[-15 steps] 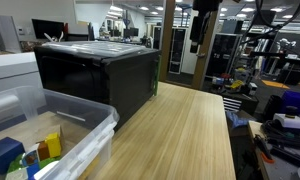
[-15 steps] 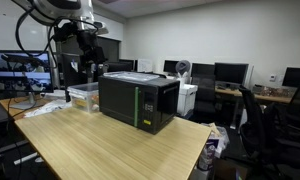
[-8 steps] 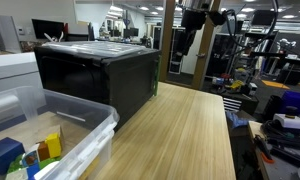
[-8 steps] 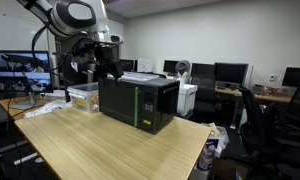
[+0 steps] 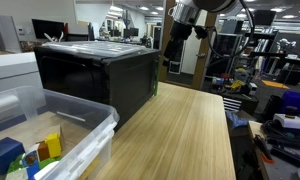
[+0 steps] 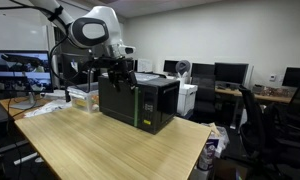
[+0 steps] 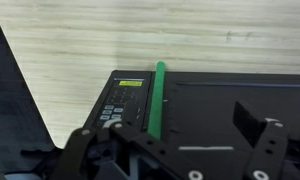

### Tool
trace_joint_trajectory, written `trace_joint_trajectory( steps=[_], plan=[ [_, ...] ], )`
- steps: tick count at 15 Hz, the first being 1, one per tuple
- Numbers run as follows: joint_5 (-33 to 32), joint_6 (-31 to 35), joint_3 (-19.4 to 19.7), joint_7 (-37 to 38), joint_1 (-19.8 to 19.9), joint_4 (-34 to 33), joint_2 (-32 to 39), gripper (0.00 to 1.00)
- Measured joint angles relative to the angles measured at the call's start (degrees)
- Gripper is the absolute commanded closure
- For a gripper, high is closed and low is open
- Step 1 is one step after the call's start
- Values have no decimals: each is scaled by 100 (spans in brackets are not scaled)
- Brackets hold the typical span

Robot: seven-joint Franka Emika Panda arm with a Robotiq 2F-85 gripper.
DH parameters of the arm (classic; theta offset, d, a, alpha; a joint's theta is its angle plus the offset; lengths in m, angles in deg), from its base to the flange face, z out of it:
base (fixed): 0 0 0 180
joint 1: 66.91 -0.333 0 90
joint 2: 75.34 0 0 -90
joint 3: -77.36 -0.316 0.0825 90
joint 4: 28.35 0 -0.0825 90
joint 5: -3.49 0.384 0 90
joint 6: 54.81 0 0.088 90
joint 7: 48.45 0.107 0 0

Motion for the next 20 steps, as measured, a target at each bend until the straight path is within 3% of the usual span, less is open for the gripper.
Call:
trace_joint_trajectory(
  steps=[10, 20],
  plan=[
    [359, 366, -59, -396, 40, -808, 873, 0],
    [367, 377, -150, -398, 117, -931, 1025, 0]
  ],
)
